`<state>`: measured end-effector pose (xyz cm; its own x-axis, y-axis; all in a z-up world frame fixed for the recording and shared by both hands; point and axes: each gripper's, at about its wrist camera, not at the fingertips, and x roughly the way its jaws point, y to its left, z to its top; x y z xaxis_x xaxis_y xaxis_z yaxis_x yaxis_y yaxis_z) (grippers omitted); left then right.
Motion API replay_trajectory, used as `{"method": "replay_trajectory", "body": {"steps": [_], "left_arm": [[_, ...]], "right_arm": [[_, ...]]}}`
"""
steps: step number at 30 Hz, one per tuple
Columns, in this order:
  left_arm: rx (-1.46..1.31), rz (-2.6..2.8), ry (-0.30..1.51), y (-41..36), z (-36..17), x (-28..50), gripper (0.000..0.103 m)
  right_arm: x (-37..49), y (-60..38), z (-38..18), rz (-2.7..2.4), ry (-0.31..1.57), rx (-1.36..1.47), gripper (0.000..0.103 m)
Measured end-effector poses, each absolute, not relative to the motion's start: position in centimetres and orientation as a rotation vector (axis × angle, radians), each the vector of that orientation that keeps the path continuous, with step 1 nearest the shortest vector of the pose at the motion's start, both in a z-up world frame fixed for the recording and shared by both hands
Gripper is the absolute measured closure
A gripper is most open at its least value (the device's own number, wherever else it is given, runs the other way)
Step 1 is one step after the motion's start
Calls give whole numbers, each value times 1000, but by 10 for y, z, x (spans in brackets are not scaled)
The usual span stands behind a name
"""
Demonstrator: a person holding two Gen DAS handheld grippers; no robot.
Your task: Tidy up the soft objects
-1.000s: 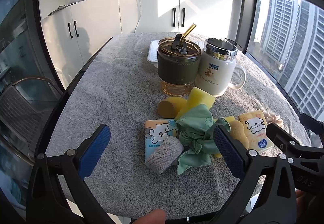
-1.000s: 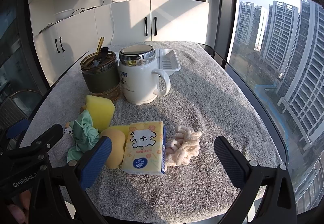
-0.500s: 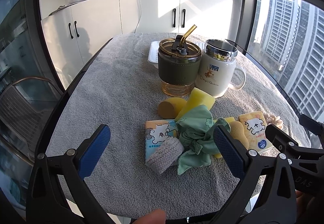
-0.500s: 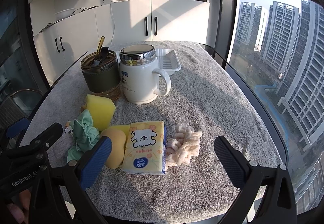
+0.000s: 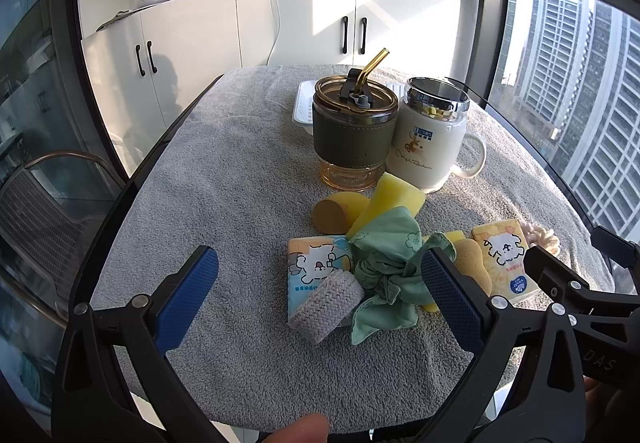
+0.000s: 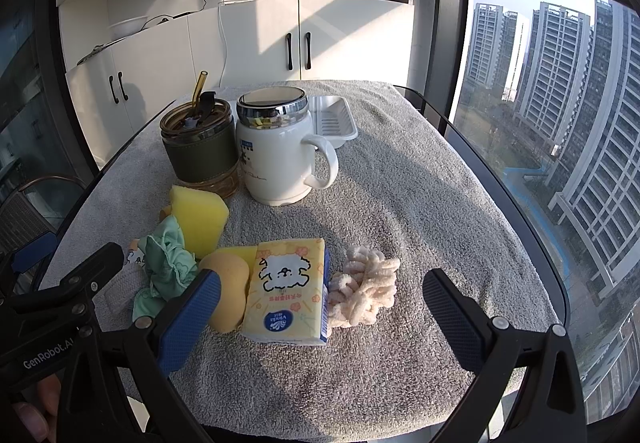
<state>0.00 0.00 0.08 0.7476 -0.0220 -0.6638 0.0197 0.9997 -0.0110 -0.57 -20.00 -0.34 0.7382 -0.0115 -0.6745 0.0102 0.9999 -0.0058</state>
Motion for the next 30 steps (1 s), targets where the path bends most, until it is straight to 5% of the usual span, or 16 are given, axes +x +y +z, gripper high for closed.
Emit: {"method": "replay_trajectory", "body": {"steps": [30], "left_arm": [[1, -41, 729, 4, -5, -3, 0]], "right_arm": [[-8, -203, -7, -10, 741, -4, 0]]}}
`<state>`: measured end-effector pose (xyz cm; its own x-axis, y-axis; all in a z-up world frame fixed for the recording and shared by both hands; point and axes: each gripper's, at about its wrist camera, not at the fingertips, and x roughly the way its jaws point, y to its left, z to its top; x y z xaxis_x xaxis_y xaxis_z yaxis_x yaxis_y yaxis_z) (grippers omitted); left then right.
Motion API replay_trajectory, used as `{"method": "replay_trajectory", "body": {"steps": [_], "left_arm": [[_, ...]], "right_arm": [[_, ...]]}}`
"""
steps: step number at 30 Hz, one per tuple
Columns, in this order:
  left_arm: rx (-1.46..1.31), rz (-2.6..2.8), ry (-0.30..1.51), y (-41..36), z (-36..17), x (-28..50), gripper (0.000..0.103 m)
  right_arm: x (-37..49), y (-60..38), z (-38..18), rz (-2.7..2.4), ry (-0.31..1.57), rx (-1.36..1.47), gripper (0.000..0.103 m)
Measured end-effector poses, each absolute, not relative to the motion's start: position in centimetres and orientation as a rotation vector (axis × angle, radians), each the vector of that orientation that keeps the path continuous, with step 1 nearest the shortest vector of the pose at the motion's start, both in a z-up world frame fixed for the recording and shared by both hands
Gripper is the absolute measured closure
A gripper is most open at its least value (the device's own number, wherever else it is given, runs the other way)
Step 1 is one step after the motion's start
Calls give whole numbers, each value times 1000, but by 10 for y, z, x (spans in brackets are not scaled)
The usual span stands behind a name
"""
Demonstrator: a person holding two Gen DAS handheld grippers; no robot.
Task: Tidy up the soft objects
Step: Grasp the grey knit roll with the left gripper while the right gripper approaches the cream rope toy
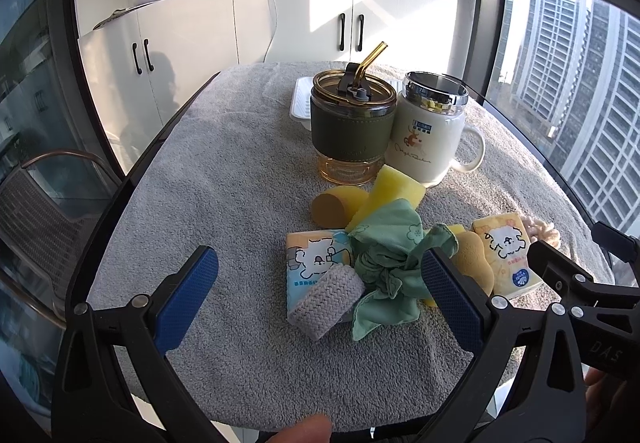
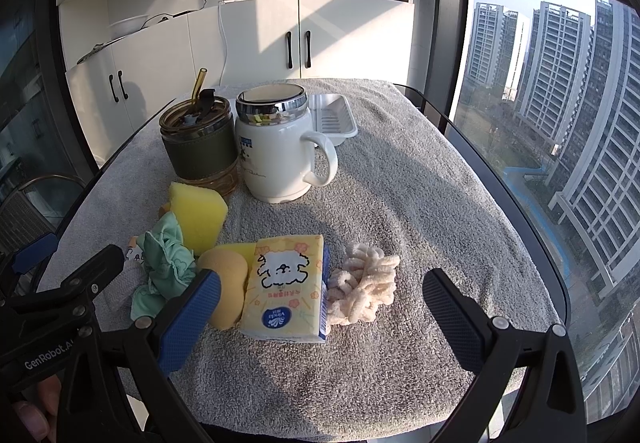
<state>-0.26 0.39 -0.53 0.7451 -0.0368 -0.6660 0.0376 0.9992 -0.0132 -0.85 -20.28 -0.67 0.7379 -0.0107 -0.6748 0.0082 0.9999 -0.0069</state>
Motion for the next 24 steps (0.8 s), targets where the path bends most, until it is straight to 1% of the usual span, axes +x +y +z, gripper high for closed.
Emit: {"method": "replay_trajectory", "body": {"steps": [5, 9, 14, 16, 17, 18, 22, 24], "left_arm": [[15, -101, 710, 14, -18, -10, 0], [9, -151, 758, 24, -40, -13, 0], [-14, -198, 825, 29, -62, -3, 2], [-37, -220, 814, 29, -59, 2, 6], [-48, -234, 807, 29, -56, 6, 11], [-53, -250, 802, 29, -53, 9, 14], [13, -244, 793, 24, -51, 17, 15], [28, -264, 806, 23, -56, 19, 27]], "right_arm": [[-14, -220, -5, 21, 694, 13, 0], [-19, -240, -4, 61, 664, 28, 0], [-9, -266, -18, 80, 711, 37, 0], [-2, -278, -26, 80, 742, 72, 0], [0, -284, -29, 81, 754, 91, 0], [3, -287, -31, 83, 759, 103, 0], [12, -296, -37, 77, 773, 111, 0], [15, -299, -39, 84, 777, 118, 0]]}}
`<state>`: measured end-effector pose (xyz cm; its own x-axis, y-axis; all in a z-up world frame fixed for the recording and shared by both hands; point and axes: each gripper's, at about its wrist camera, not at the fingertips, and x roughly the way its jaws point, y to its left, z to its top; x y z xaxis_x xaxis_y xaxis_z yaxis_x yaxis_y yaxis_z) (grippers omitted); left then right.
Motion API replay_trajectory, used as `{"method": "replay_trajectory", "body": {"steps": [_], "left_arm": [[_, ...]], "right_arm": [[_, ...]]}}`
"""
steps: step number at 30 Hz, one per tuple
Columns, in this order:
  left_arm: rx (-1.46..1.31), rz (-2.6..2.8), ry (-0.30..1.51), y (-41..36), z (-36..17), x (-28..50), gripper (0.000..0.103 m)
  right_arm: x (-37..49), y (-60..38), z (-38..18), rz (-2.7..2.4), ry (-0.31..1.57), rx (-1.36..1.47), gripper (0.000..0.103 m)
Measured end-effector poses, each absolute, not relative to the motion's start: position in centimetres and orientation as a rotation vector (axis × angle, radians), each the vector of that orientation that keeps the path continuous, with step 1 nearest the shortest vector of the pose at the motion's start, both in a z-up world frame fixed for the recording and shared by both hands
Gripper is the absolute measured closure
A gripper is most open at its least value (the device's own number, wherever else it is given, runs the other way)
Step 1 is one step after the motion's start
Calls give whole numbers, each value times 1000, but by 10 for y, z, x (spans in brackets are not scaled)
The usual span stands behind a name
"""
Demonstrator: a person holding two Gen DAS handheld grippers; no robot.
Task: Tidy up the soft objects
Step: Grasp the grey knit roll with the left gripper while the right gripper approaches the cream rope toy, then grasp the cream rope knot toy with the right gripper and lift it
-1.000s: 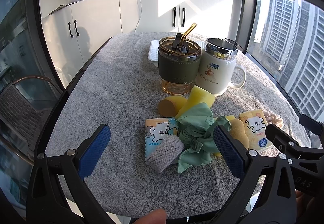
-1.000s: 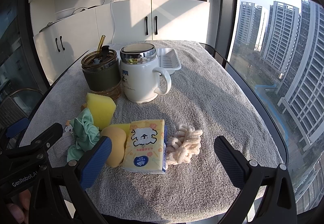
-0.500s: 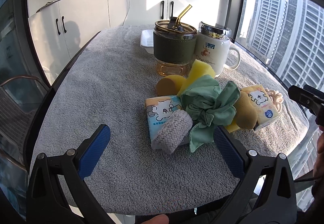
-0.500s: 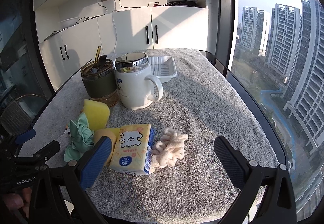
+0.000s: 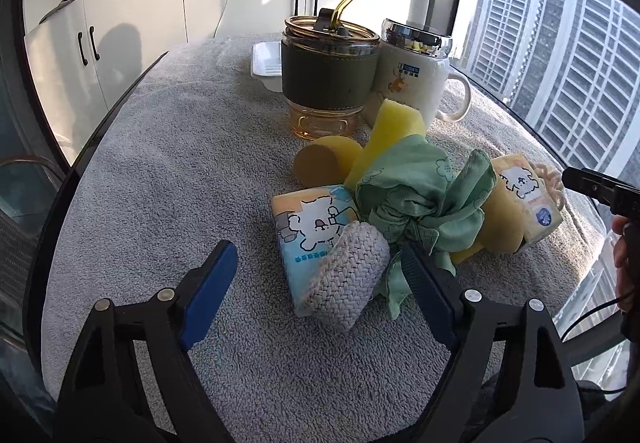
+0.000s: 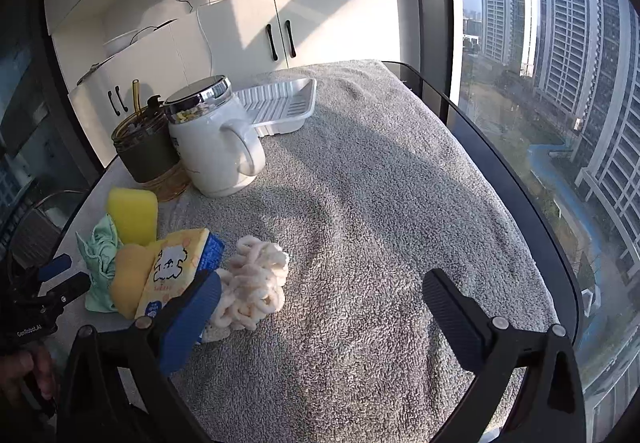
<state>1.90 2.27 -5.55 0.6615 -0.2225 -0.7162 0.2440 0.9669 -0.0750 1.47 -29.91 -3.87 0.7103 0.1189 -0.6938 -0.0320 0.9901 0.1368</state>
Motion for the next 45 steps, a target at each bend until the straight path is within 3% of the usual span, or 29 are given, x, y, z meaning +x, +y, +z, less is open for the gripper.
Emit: {"method": "replay_trajectory", "body": {"steps": [3, 5, 10, 25, 27, 30, 45], "left_arm": [[29, -301, 835, 20, -60, 21, 46], [55, -307, 830, 16, -59, 21, 47], [61, -321, 814, 17, -55, 19, 63], [142, -264, 781, 21, -53, 6, 66], [139, -272, 781, 20, -53, 4, 74], [125, -272, 784, 20, -55, 2, 77], [110, -248, 752, 24, -54, -5, 78]], "right_arm": [[17, -302, -41, 91, 785, 129, 0], [17, -304, -41, 100, 785, 142, 0], [16, -305, -41, 124, 779, 152, 2], [20, -296, -45, 148, 796, 138, 3], [20, -296, -44, 145, 790, 135, 3], [20, -296, -45, 134, 794, 122, 4], [40, -274, -66, 209, 898, 127, 16]]}}
